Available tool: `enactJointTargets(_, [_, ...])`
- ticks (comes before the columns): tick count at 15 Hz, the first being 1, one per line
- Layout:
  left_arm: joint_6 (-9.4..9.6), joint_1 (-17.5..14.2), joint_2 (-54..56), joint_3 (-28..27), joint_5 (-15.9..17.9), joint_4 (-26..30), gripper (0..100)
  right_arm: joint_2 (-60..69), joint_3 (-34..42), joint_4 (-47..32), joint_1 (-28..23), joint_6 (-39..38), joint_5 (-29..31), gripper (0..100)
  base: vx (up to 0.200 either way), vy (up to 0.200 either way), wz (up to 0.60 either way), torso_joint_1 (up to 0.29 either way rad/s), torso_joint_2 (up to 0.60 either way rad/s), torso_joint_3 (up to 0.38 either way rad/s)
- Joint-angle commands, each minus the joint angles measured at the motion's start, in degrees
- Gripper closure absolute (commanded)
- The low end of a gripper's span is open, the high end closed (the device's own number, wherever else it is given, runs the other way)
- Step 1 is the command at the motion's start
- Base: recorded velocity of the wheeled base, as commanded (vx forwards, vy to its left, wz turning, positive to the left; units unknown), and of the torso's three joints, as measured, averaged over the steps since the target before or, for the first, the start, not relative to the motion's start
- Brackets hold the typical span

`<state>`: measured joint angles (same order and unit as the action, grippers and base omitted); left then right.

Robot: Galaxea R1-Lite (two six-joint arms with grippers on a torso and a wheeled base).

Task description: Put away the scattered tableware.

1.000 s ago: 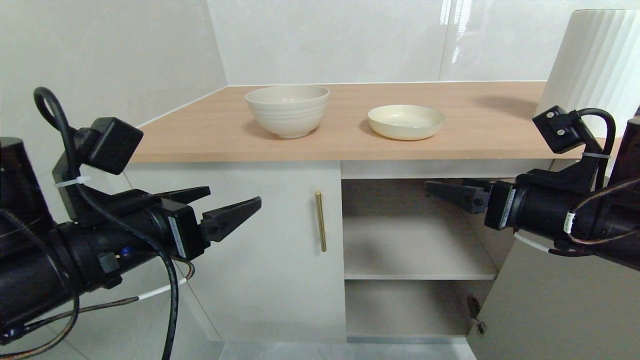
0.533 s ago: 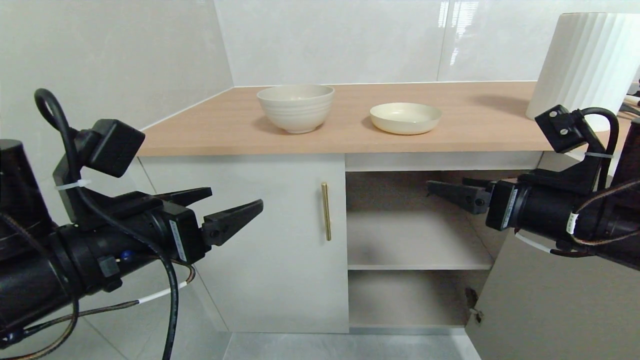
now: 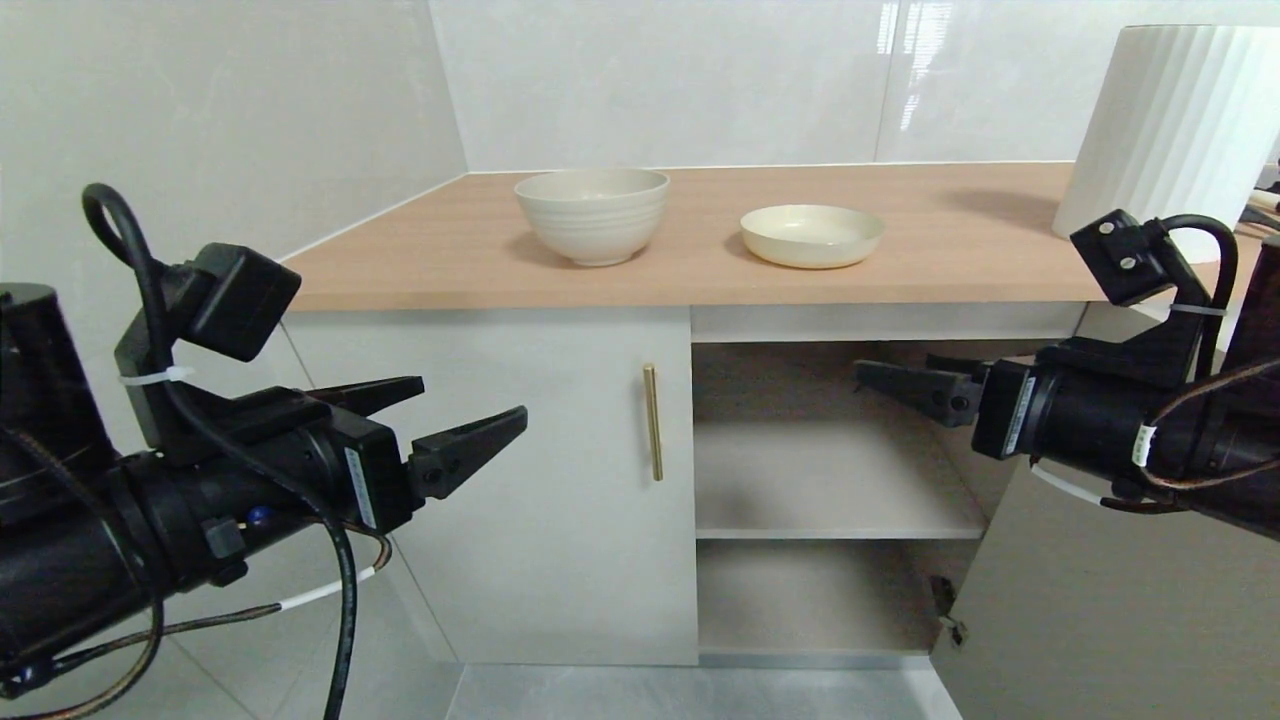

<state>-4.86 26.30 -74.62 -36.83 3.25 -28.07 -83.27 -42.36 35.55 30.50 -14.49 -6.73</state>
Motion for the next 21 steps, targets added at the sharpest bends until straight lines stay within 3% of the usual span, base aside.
enactJointTargets(1, [-0.06,-0.10,0.18,-0.17,-0.09,0.04,0,0.04,0.00,0.05,0.09,-0.01,-0.04,0,0.200,0.000,0.00,0.007,0.01,0.002])
enactJointTargets(5, [-0.06,-0.19,0.53,-0.26,-1.06,0.04,0,0.13,0.00,0.05,0.09,-0.01,-0.04,0,0.200,0.000,0.00,0.005,0.00,0.002])
enactJointTargets(17, [-0.32,-0.19,3.25,-0.26,-0.97,0.74,0,0.57,0.53,0.05,0.09,1.57,3.48,0,0.000,0.000,0.00,0.000,0.00,0.000])
enactJointTargets(21, [-0.32,-0.19,3.25,-0.26,-0.97,0.74,0,0.66,0.53,0.05,0.09,1.57,3.48,0,0.000,0.000,0.00,0.028,-0.23,-0.286])
